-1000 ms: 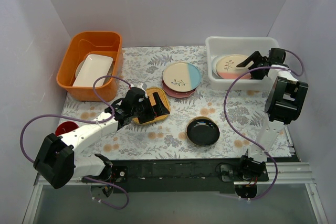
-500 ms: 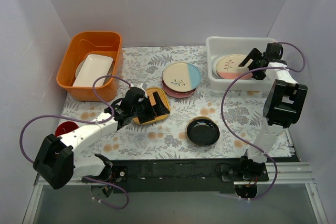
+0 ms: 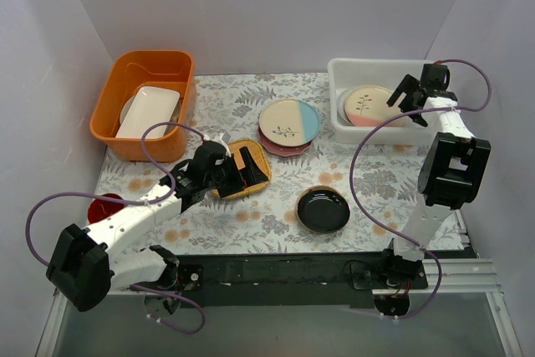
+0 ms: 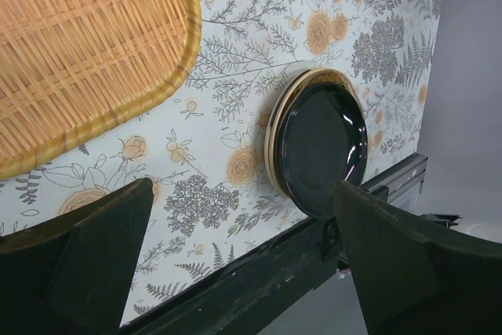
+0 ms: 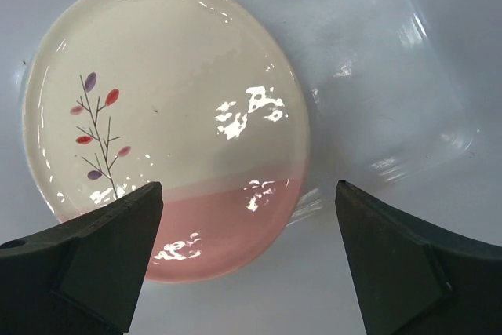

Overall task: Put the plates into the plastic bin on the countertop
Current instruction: Place the plate in the plastic bin.

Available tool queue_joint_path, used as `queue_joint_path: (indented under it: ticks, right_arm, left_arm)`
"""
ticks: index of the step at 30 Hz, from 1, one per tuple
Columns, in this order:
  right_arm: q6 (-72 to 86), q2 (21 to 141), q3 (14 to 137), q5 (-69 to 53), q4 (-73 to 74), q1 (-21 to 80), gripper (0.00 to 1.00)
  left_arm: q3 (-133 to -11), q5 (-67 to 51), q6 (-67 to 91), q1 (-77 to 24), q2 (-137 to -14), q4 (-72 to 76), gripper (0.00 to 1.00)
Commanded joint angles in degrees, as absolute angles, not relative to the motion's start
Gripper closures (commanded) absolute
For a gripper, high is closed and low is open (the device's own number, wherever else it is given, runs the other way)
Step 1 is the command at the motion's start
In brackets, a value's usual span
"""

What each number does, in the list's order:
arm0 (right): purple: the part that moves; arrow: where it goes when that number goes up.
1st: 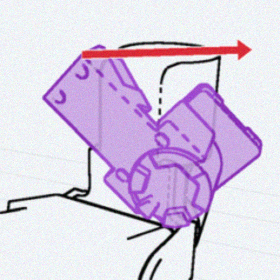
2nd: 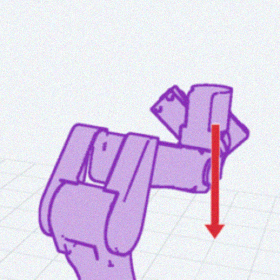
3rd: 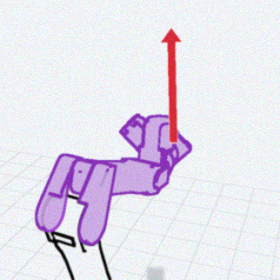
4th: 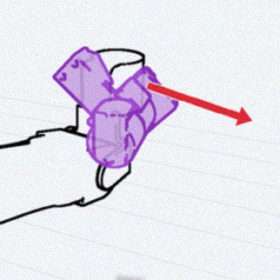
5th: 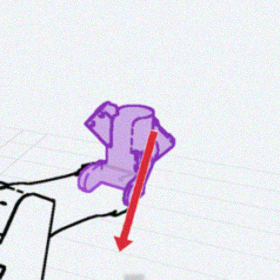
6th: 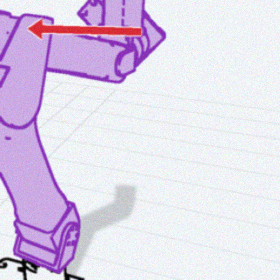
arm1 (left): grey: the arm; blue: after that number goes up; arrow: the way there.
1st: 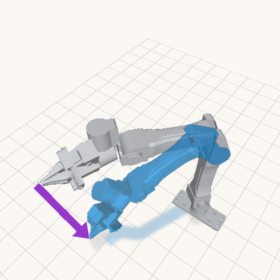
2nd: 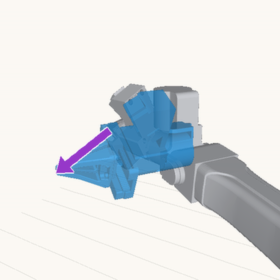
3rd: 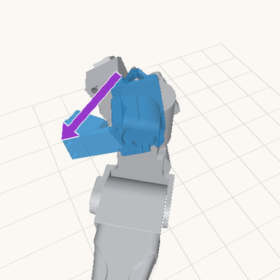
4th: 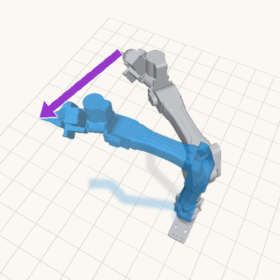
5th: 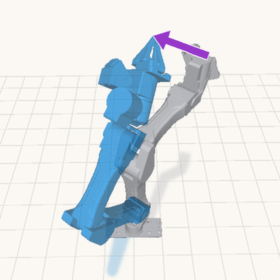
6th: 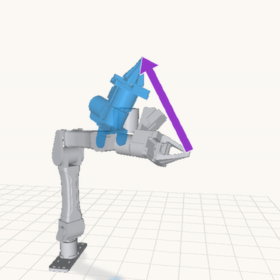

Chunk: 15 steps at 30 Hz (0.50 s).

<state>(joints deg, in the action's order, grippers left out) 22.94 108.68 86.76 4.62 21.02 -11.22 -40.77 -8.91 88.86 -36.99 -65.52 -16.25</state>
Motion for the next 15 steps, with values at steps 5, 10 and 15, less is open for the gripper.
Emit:
queue_joint_path:
  ticks: [5, 10, 15]
  right_arm:
    - [21.88, 102.04, 87.01, 4.57, 19.78, -11.07, 0.02]
    - [22.24, 100.37, 88.33, 1.24, 21.26, -10.73, 0.02]
    - [22.50, 97.56, 89.82, -2.72, 22.41, -8.88, 0.02]
  left_arm:
    - [-40.52, -7.91, 89.21, -37.35, -62.49, -16.87, 0.02]
    - [-40.78, -7.12, 89.38, -37.35, -61.96, -17.66, 0.02]
    - [-41.13, -6.68, 89.30, -37.35, -61.52, -17.83, 0.02]
